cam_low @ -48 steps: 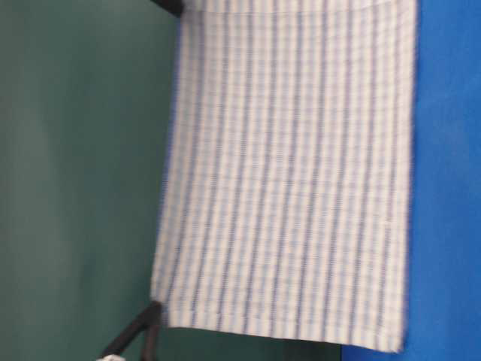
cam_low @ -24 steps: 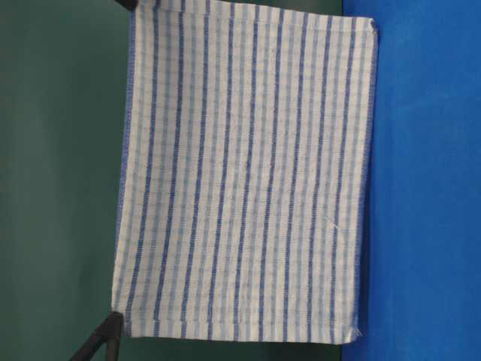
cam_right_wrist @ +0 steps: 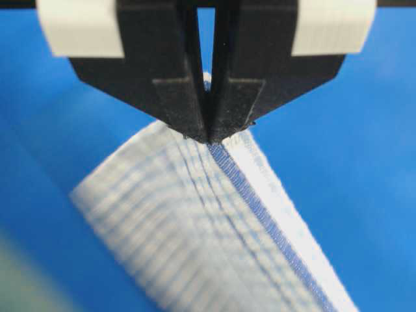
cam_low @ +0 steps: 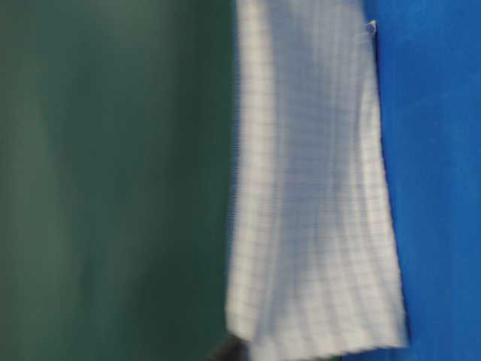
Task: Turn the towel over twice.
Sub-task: 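Swing the towel over and lay it flat, held edge nearest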
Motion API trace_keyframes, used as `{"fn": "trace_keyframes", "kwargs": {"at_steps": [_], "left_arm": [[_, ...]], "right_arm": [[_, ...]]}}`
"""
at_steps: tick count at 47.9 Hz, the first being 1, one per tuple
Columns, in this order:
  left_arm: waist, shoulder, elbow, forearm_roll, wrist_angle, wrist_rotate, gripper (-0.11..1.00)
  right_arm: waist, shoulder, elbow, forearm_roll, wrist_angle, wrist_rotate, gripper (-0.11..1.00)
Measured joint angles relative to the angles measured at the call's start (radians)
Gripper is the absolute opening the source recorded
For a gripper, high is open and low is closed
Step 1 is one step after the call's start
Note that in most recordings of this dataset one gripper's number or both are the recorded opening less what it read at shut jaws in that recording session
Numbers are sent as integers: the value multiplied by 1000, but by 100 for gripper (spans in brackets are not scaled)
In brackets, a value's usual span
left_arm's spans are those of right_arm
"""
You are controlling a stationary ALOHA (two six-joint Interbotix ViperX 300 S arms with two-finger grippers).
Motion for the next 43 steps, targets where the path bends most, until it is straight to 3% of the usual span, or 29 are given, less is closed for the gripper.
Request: {"fn": "trace_keyframes", "kwargs": {"at_steps": [19,29,37,43], "left_arm": [[-377,239,44,0,6,-95,4],[-491,327,15,0,55,-172,4],[-538,347,-5,0,94,-216,4],[-560,348,-5,0,103,-221,4]], "right_arm": [[350,279,54,14,-112,380,2],[514,402,20,14,-143,572,2],[581,456,-15,14,-146,637,2],[598,474,-34,12,-144,640,2]]}}
